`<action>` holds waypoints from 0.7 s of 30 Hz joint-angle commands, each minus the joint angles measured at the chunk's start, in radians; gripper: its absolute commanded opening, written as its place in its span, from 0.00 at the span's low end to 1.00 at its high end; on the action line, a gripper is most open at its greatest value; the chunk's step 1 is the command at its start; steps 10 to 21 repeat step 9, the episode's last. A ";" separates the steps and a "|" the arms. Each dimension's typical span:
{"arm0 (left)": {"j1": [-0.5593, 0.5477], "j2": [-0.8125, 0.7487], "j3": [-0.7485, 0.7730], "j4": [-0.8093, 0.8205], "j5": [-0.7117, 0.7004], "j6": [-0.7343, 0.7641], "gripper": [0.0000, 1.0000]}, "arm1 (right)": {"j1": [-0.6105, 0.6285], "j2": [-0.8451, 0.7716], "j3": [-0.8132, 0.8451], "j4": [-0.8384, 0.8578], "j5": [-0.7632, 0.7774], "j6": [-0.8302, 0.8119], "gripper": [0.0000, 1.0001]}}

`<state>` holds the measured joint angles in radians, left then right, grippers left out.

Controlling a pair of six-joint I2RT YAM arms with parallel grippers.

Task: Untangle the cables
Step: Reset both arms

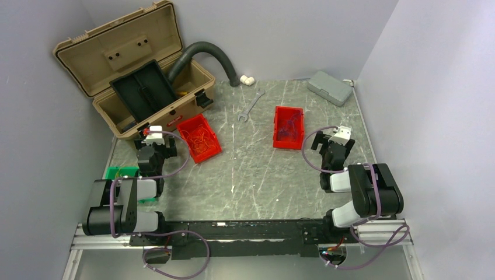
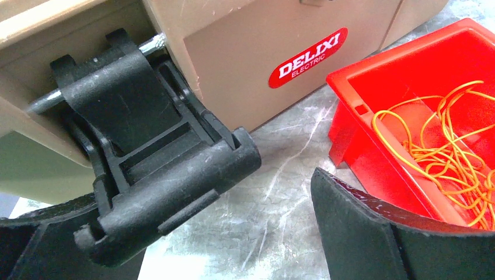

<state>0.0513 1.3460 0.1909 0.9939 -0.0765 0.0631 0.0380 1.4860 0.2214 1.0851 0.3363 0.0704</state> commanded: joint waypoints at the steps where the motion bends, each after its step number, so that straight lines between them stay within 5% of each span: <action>1: 0.001 0.001 0.036 0.063 0.030 0.001 1.00 | -0.006 -0.002 0.015 0.060 0.011 0.001 1.00; 21: 0.001 0.001 0.035 0.066 0.031 0.001 0.99 | -0.005 -0.004 0.015 0.061 0.010 0.001 1.00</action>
